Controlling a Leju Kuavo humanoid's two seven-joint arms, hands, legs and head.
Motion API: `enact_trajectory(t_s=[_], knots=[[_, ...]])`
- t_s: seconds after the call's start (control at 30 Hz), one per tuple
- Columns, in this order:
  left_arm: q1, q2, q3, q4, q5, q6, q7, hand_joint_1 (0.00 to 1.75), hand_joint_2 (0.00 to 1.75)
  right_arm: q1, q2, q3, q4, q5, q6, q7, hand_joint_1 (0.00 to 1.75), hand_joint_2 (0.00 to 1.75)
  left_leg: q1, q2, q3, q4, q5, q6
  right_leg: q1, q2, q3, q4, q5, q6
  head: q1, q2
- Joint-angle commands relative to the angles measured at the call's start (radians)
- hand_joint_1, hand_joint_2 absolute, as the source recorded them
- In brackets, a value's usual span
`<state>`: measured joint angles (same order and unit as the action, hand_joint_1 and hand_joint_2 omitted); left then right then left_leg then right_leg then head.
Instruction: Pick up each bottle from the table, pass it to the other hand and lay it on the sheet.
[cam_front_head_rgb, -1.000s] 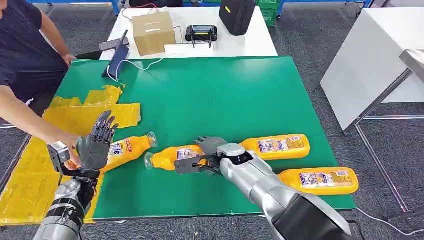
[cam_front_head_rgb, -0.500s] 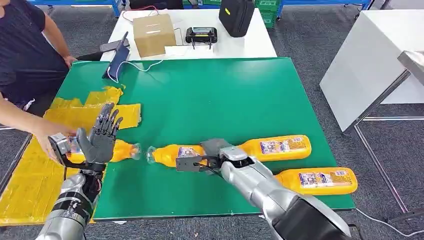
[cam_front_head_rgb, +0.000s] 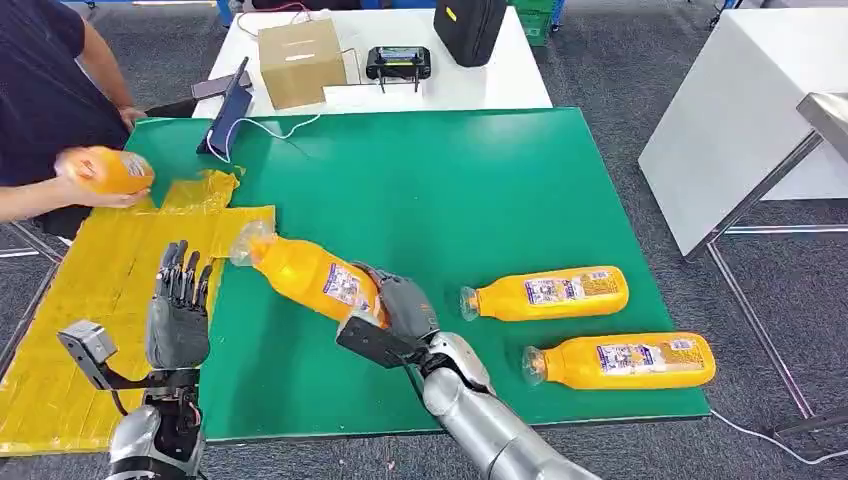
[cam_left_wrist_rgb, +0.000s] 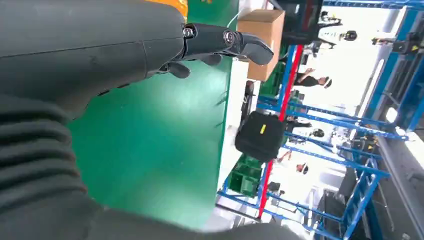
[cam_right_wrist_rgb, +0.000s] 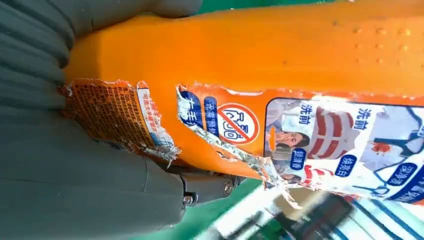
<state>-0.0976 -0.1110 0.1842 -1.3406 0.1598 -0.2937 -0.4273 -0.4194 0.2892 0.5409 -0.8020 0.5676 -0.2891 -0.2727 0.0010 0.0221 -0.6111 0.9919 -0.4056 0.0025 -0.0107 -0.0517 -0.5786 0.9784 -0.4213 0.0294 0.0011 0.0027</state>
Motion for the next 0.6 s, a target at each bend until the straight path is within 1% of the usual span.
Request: enact_trajectory(t_s=[0.03,0.1,0.37,0.4,0.5,0.6], knots=[[0.015,-0.019,-0.017,-0.055,0.0,0.009,0.008,0.0,1.75,0.019,-0.024,0.004,-0.133,-0.025,0.007,-0.002,1.75,1.75,0.001,-0.004,0.002,0.0,-0.001,0.0,0.0,0.001,0.004,-0.001,-0.002,-0.001,0.0,0.0],[0.015,-0.019,-0.017,-0.055,0.0,0.009,0.008,0.0,1.75,0.019,-0.024,0.004,-0.133,-0.025,0.007,-0.002,1.75,1.75,0.0,-0.002,0.0,0.0,0.0,0.0,0.0,0.002,0.001,-0.001,0.0,0.0,0.0,0.0],[0.015,-0.019,-0.017,-0.055,0.0,0.009,0.008,0.0,1.75,0.019,-0.024,0.004,-0.133,-0.025,0.007,-0.002,1.75,1.75,0.001,-0.004,0.002,0.0,-0.001,0.0,0.0,0.003,0.004,-0.001,-0.002,-0.001,0.0,0.0],[0.018,-0.024,-0.018,-0.061,0.0,0.012,0.004,0.0,1.75,0.023,-0.024,0.007,-0.143,-0.03,0.002,-0.021,1.75,1.75,0.002,-0.004,0.003,0.0,-0.002,-0.001,0.001,0.004,0.005,-0.001,-0.002,-0.001,0.0,0.0],[0.055,-0.045,-0.072,-0.121,-0.024,-0.004,0.001,0.0,1.75,0.033,-0.012,0.042,-0.18,-0.03,0.025,-0.013,1.75,1.75,0.001,-0.003,0.001,0.0,-0.001,0.0,0.0,0.003,0.003,-0.001,-0.001,-0.001,-0.001,0.0],[0.077,-0.057,-0.147,-0.174,-0.077,0.009,-0.008,0.0,1.75,0.013,0.005,0.068,-0.154,-0.033,0.046,0.022,1.75,1.75,0.001,-0.003,0.001,0.001,-0.002,0.0,0.0,0.003,0.003,0.0,-0.002,0.0,0.0,0.0]])
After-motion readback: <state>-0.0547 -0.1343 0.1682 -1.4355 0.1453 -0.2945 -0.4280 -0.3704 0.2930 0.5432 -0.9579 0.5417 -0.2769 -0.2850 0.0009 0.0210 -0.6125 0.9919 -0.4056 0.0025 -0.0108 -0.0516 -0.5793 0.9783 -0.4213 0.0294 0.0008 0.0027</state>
